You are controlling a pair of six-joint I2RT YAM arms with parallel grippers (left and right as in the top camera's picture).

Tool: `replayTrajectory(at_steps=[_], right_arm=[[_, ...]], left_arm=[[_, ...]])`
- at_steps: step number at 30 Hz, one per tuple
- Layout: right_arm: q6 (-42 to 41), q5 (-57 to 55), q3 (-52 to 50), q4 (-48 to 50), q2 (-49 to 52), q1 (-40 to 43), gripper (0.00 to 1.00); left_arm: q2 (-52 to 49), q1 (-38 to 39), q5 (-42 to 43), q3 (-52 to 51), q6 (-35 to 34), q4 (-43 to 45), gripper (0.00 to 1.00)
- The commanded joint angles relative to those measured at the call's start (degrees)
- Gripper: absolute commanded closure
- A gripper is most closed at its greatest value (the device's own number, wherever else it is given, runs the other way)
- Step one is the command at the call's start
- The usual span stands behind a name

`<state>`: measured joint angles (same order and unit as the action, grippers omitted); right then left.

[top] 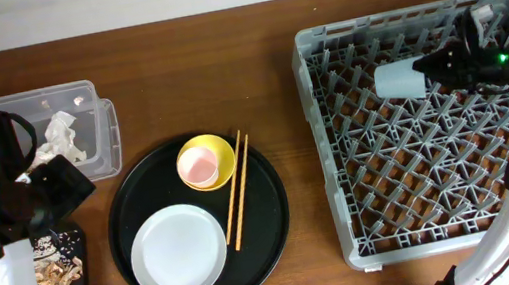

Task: Sort waste into correct bins and load items into the dishwasher rack
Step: 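Carry the blue cup with the right gripper over the dish rack, then place the blue cup upside down in the rack's upper area and release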

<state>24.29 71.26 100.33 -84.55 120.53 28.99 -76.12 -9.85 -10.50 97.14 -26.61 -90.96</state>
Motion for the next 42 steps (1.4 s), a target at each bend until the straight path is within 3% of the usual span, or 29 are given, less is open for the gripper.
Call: replayTrajectory(at_steps=[1, 14, 42], right_arm=[[3.43, 2.82, -2.27, -0.33, 0.70, 0.07, 0.96], [3.72, 2.78, -5.31, 0.52, 2.84, 3.45, 0.95], [2.47, 4.61, -5.31, 3.15, 2.86, 0.46, 0.96]], left_arm=[[0.76, -0.35, 0.20, 0.61, -0.52, -0.02, 0.01], [0.76, -0.35, 0.20, 0.61, -0.52, -0.02, 0.01], [0.76, -0.35, 0.20, 0.61, -0.52, -0.02, 0.01]])
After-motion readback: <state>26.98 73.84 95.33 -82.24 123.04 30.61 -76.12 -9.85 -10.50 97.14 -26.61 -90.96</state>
